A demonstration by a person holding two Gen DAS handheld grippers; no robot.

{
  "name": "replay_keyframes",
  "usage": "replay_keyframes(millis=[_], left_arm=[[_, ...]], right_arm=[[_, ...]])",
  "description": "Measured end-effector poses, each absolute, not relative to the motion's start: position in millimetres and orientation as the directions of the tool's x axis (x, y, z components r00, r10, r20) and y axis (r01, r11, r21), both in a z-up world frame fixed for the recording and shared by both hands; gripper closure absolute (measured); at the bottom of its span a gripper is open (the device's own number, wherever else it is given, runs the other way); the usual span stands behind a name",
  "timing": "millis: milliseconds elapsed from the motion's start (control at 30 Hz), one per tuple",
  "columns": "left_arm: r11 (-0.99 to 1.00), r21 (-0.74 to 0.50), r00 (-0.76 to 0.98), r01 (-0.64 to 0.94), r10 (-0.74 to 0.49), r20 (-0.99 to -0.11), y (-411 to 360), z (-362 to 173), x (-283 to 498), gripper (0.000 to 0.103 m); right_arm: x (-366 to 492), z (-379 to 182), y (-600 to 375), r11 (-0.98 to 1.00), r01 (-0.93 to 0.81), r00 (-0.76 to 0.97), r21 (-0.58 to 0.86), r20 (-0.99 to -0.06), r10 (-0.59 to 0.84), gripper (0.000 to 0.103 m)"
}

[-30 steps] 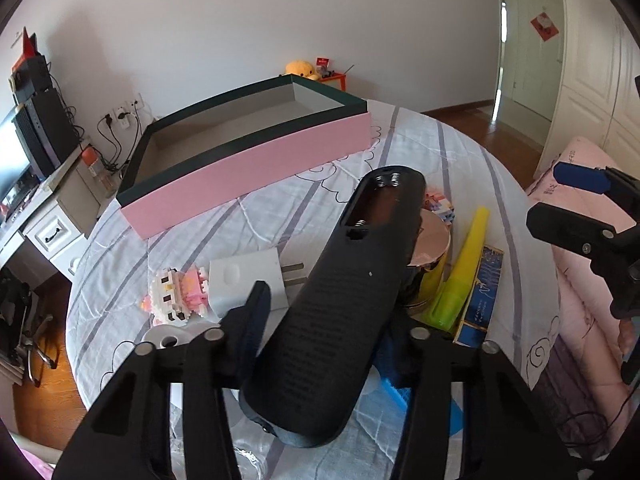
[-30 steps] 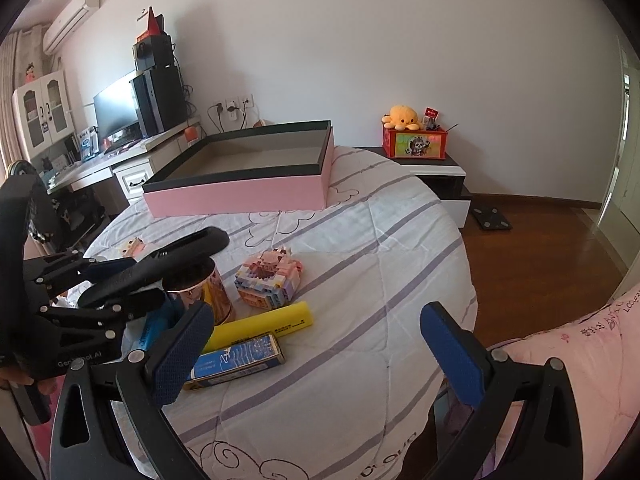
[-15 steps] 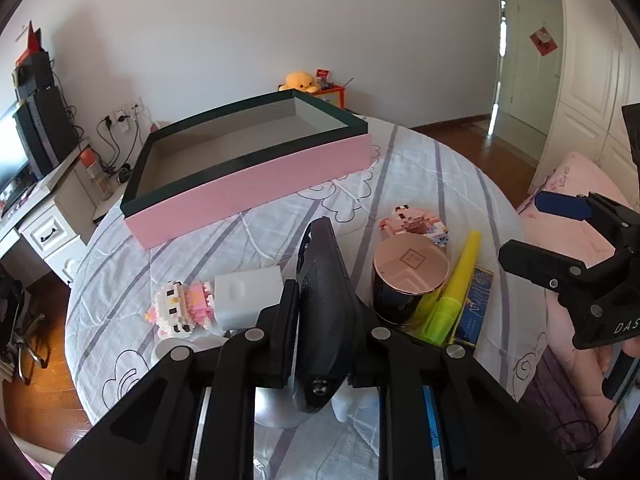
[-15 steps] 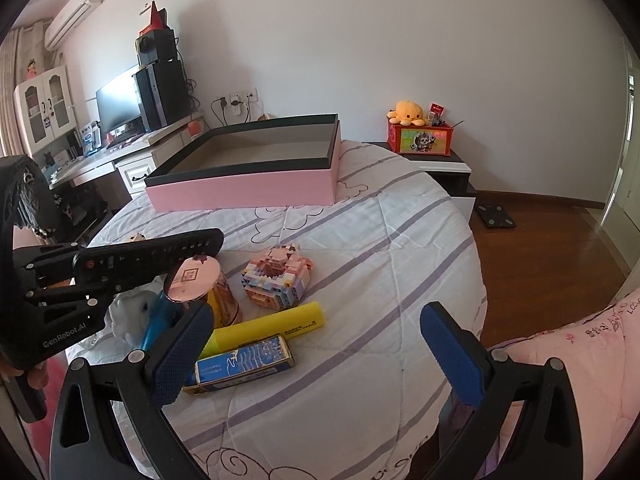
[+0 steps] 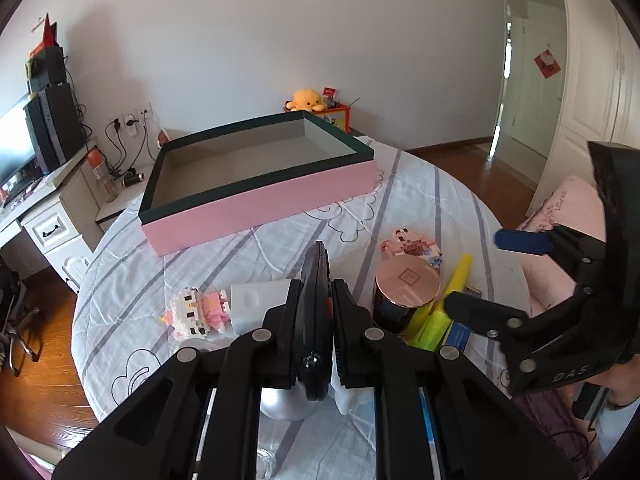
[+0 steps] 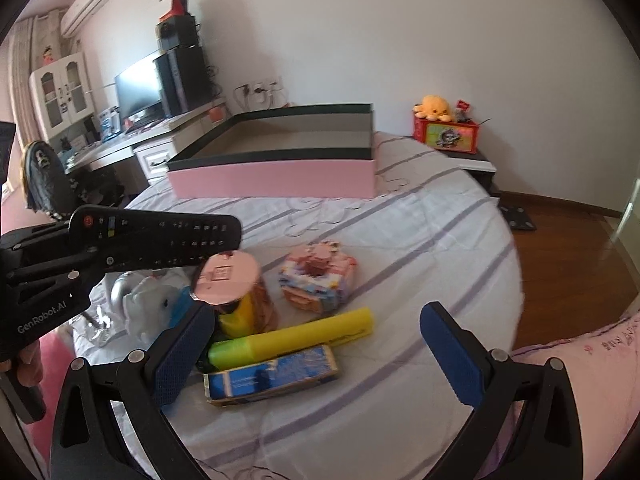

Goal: Organize rigid objects
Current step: 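Grasp the black TV remote with the left tool while the right tool grasps the rose-gold jar, then carry the remote and jar into the pink box and open both tools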

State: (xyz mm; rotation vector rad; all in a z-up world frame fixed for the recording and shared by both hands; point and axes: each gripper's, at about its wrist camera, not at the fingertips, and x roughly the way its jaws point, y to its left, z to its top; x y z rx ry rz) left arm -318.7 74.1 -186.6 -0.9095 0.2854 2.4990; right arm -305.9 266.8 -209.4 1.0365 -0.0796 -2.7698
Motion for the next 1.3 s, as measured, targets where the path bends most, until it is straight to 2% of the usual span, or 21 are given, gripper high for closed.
replay_keyframes(millis=[167,367,433,500,567,933,1300], left_arm=[[-0.868,0.032,-0.666,-0.496,0.357,-0.655,74.2,-191.4,-318.0,0.09],[-0.865,0.036,-0.661,-0.501,0.355,-0.661,74.7,-194.1,-320.8,0.09],[-0.864,0.032,-0.659,-0.502,0.358,-0.661,74.8,-194.4,-321.2,0.09],[-0.865,0.03,-0.659,-0.5,0.358,-0.661,75.2,-195.2,-323.2,0.09],[-0.874,0.028,-0.671,-0.486,0.353,-0.652,73.7,-194.2,-323.8,0.09],[-0.883,0.03,-0.706,-0.469,0.354,-0.614,68.4,-172.9,-330.7,0.09],[-0.889,0.074,-0.755,-0.451,0.336,-0.563,70.2,-133.8,-352.1,0.09]], right_arm=[[-315.9,-213.3,250.0,-0.973,0.208,-0.73,0.098,-0.646,-0.221,0.001],[-327.1,-220.5,236.4,-0.969,0.239,-0.716,0.064,-0.663,-0.22,0.009],[-330.5,-223.6,233.7,-0.966,0.253,-0.707,0.059,-0.67,-0.226,0.021],[-331.5,-223.6,231.2,-0.96,0.271,-0.705,0.064,-0.666,-0.244,0.041],[-333.0,-222.4,228.1,-0.955,0.29,-0.698,0.067,-0.667,-0.258,0.055],[-336.5,-209.3,231.5,-0.947,0.314,-0.711,0.073,-0.643,-0.285,0.055],[-359.4,-161.0,234.3,-0.945,0.324,-0.763,0.046,-0.578,-0.29,0.055]])
